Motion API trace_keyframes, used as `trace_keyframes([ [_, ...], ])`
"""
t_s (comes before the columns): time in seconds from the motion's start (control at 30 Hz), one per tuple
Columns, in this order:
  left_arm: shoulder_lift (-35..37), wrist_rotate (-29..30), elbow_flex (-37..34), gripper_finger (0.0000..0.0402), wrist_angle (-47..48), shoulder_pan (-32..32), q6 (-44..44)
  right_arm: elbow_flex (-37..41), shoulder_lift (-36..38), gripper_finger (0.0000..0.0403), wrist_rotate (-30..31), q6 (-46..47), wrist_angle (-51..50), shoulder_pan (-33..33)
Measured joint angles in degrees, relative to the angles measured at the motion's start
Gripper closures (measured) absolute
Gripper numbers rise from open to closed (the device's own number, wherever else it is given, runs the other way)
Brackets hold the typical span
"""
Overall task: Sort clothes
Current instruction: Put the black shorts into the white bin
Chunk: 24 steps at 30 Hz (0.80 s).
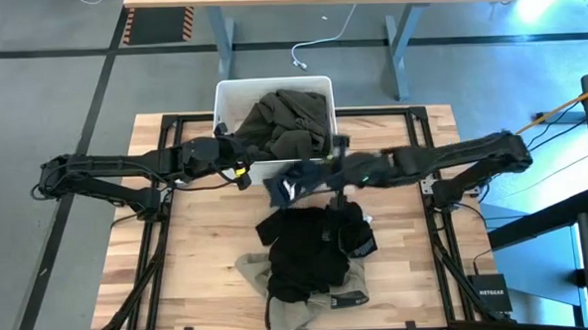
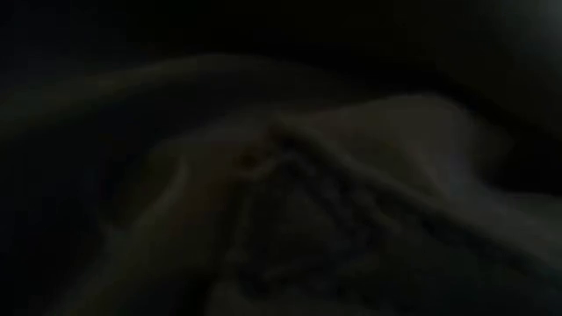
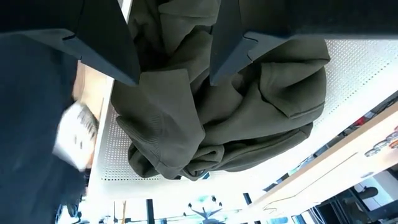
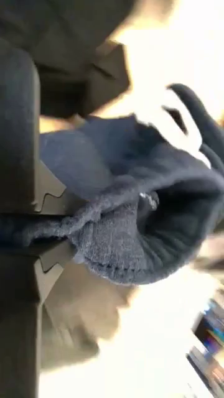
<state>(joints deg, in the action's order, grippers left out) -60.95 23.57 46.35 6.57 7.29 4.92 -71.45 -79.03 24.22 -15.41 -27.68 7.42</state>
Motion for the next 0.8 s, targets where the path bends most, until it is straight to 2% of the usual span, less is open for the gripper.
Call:
trace_keyframes([
  [0.23,0.01,0.02,0.00,0.0213,-0.03,0.00,-0.13,-10.81,0.14,0.0377,1.79,-9.98,3.64,-6.00],
  [0.4,0.01,0.04,0.00,0.0213,0.09,0.00,-0.24,-12.32,0.11,0.0375,-0.74,-14.96,13.60,-14.26],
  [0.6,0.01,0.04,0.00,0.0213,0.03,0.00,-0.45,-12.34,-1.11,0.0371,-7.98,-11.38,15.72,-22.96],
  [0.8,0.01,0.04,0.00,0.0213,0.03,0.00,-0.47,-12.32,-6.51,0.0341,-9.90,-5.95,15.45,-26.65],
])
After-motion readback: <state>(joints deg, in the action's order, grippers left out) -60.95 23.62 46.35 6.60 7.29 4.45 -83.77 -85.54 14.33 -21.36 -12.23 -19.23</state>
